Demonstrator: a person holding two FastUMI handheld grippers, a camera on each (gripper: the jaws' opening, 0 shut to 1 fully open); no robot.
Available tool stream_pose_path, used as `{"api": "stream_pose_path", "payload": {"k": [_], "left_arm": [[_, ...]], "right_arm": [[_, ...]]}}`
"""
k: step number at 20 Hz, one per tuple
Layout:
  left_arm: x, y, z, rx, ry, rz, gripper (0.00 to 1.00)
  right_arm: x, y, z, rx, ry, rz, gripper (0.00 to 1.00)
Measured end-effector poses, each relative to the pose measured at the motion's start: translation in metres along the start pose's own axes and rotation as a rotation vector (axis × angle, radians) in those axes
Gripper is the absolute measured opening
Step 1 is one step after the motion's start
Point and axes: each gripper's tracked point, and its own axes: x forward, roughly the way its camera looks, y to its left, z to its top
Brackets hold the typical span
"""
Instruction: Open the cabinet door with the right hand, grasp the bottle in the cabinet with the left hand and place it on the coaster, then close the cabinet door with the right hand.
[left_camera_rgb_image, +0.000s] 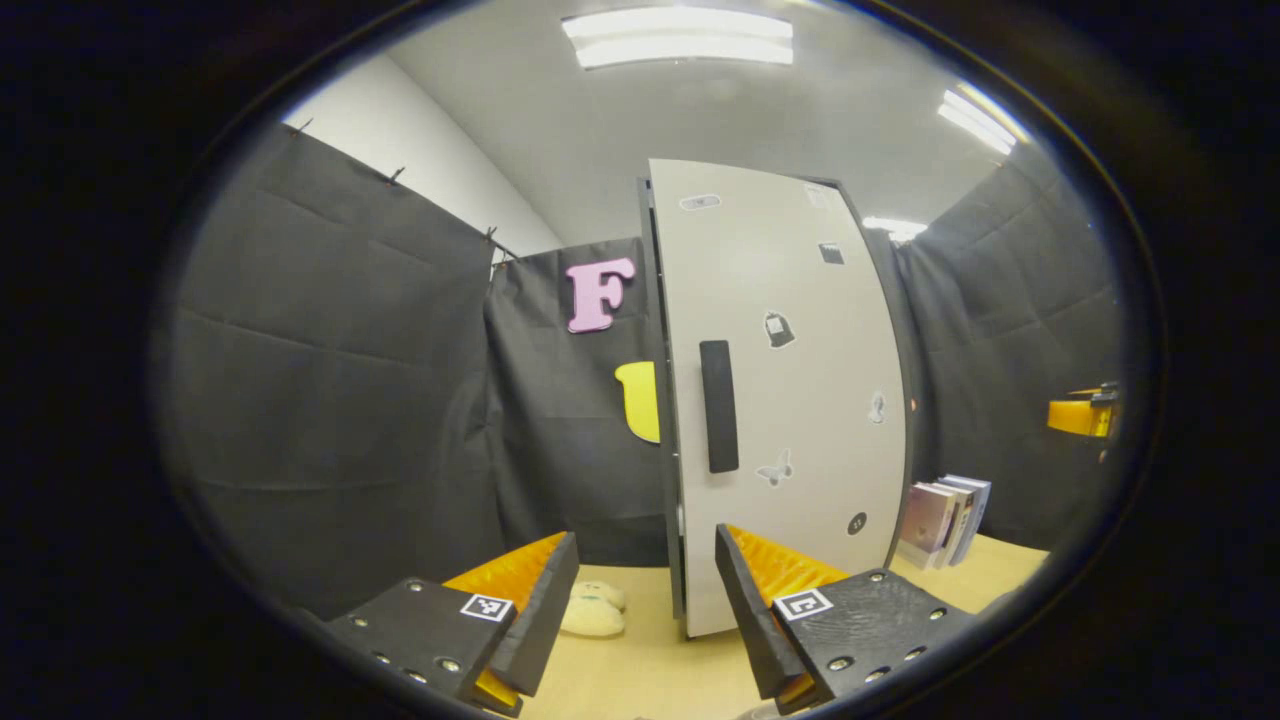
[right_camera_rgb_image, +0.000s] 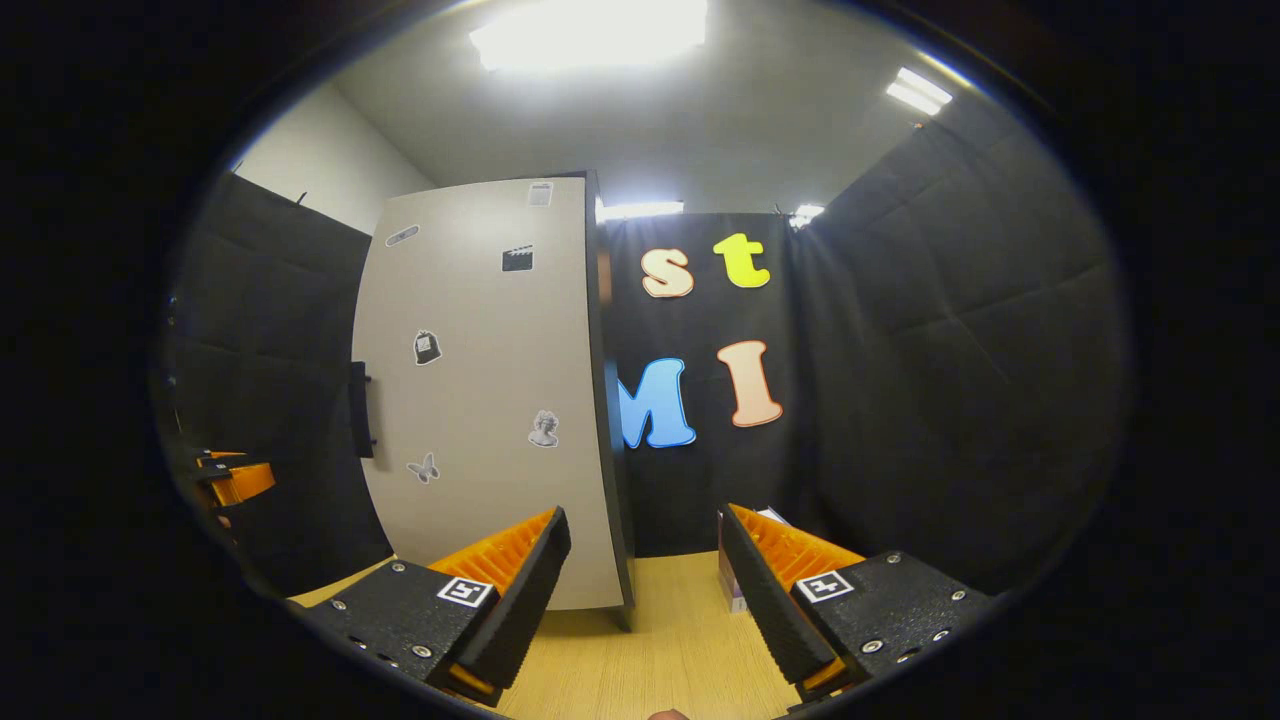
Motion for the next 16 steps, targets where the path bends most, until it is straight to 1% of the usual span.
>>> {"api": "stream_pose_path", "payload": {"k": [3,4,5,9,10,13,14,16], "left_arm": [[-0.001,0.001,0.000,-0.005,0.000,0.004,0.76],[-0.001,0.001,0.000,-0.007,0.000,0.006,0.79],[-0.001,0.001,0.000,-0.009,-0.001,0.007,0.76],[-0.001,0.005,-0.001,-0.012,-0.002,0.016,0.76],[0.000,0.006,-0.001,-0.015,0.000,0.016,0.79],[0.000,0.006,-0.001,-0.019,0.002,0.022,0.76],[0.001,0.007,-0.001,-0.017,0.003,0.025,0.79],[0.000,0.008,-0.002,-0.014,0.007,0.027,0.79]], "right_arm": [[-0.001,0.002,0.002,0.006,-0.006,-0.002,0.94],[-0.001,0.003,0.004,0.009,-0.007,-0.001,0.94],[0.000,0.004,0.004,0.009,-0.010,-0.003,0.94],[0.000,0.008,0.008,0.007,-0.016,-0.006,0.94],[0.001,0.008,0.007,0.007,-0.014,-0.007,0.94],[0.002,0.012,0.007,0.008,-0.009,-0.004,0.94],[0.003,0.012,0.007,0.007,-0.009,-0.004,0.94],[0.004,0.014,0.006,0.004,-0.006,-0.004,0.94]]}}
